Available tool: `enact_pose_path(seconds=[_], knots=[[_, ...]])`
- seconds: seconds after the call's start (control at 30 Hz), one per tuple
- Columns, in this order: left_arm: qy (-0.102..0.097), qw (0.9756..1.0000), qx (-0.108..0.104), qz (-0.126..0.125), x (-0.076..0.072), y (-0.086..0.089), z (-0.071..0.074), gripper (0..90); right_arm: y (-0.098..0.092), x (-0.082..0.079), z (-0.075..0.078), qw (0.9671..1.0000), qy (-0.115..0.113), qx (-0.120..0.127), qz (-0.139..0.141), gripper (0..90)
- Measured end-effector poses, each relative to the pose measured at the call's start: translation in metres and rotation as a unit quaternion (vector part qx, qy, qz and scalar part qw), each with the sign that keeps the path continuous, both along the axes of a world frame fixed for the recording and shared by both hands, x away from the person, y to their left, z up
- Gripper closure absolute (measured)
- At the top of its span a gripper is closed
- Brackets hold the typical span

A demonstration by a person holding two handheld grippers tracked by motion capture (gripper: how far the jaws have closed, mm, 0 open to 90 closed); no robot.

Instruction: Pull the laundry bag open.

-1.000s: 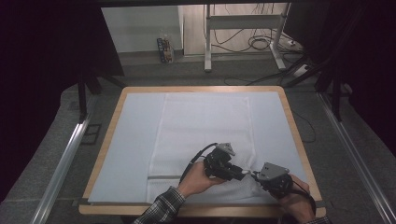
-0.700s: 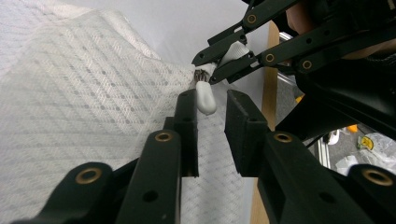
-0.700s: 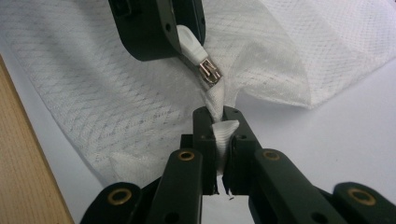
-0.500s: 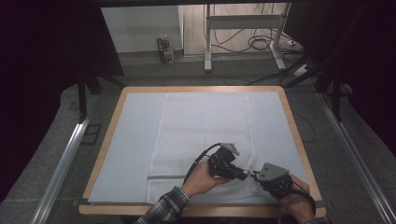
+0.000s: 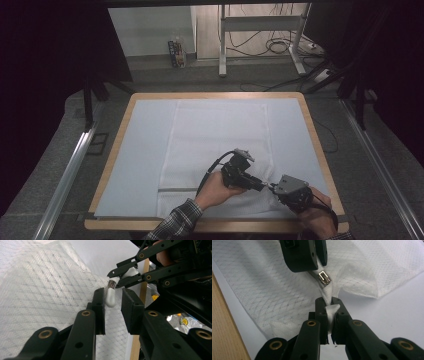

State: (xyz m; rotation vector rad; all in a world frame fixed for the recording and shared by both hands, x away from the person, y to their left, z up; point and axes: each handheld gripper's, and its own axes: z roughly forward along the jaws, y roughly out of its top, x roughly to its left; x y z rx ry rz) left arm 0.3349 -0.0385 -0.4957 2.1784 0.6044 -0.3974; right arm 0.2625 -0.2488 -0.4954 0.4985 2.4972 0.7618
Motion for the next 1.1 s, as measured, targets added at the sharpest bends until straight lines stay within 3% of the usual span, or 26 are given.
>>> enact_pose_path(seconds=[0.07, 0.43, 0.83, 1.1], knots=[[0.006, 1.0000, -0.006, 0.005, -0.0004, -0.0011, 0.0001, 73.2, 0.0001, -0.0001, -0.0001, 1.0000, 0.000, 0.000, 0.000, 83.6], [0.018, 0.9998, 0.004, 0.006, -0.0015, -0.0028, -0.0029, 81.8, 0.0006, -0.0002, -0.0005, 1.0000, 0.000, -0.006, 0.001, 83.5], [0.024, 0.9997, 0.002, 0.002, -0.0015, -0.0042, -0.0052, 76.6, 0.0010, -0.0002, -0.0010, 1.0000, -0.001, -0.008, 0.000, 83.4], [0.024, 0.9996, 0.010, -0.003, -0.0029, -0.0051, -0.0062, 84.7, 0.0010, -0.0004, -0.0008, 1.0000, -0.002, -0.008, 0.000, 83.3]])
